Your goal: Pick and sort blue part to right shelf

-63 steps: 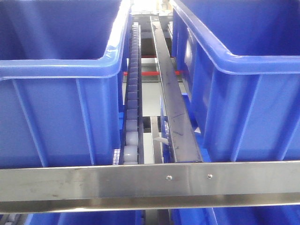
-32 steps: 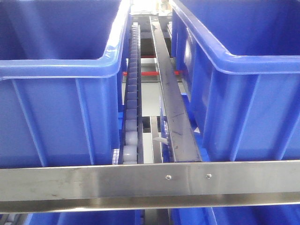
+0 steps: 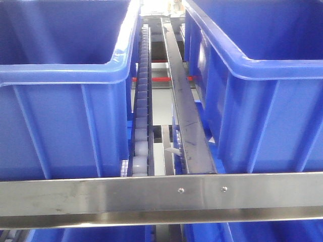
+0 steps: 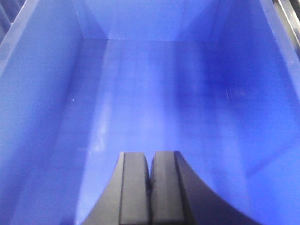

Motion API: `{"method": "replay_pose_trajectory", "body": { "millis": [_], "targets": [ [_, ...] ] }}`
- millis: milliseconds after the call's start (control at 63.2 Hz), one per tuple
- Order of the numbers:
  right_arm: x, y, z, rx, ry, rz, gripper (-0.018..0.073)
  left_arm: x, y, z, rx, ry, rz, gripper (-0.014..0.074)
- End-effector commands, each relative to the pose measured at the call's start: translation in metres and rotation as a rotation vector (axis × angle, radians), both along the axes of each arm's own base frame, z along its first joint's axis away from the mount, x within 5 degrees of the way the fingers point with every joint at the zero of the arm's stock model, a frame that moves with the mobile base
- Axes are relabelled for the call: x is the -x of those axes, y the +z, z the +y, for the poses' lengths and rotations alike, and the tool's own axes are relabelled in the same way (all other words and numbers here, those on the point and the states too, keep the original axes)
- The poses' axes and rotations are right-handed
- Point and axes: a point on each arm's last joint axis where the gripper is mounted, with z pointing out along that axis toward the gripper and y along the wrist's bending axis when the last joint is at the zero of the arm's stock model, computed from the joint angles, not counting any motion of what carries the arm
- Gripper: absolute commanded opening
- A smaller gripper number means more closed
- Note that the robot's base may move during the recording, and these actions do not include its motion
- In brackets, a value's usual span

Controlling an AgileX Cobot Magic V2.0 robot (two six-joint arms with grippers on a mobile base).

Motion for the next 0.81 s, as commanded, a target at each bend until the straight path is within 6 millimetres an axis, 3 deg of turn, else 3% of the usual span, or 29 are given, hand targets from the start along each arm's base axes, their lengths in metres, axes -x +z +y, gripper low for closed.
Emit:
{"method": "replay_pose_trajectory", "body": {
  "millis": [0, 237, 569, 791],
  "targets": [
    [0.007, 0.026, -0.001, 0.01, -0.001, -0.147, 0.0055, 0.008, 0.021, 0.004, 0.035, 0.018, -0.124, 0.0123],
    [0.033, 0.026, -0.004, 0.058, 0.001, -0.231, 0.0055, 0.032, 0.0, 0.02, 0.051, 0.099, -0.153, 0.0123],
    [0.077, -0.017, -0.005, 0.015, 0.002, -0.367, 0.0055, 0.088, -0.042, 0.035, 0.09, 0.172, -0.243, 0.0123],
    [0.099, -0.043, -0.006, -0.036, -0.004, -0.427, 0.0055, 0.111, -0.061, 0.037, 0.1, 0.169, -0.303, 0.0123]
  ]
}}
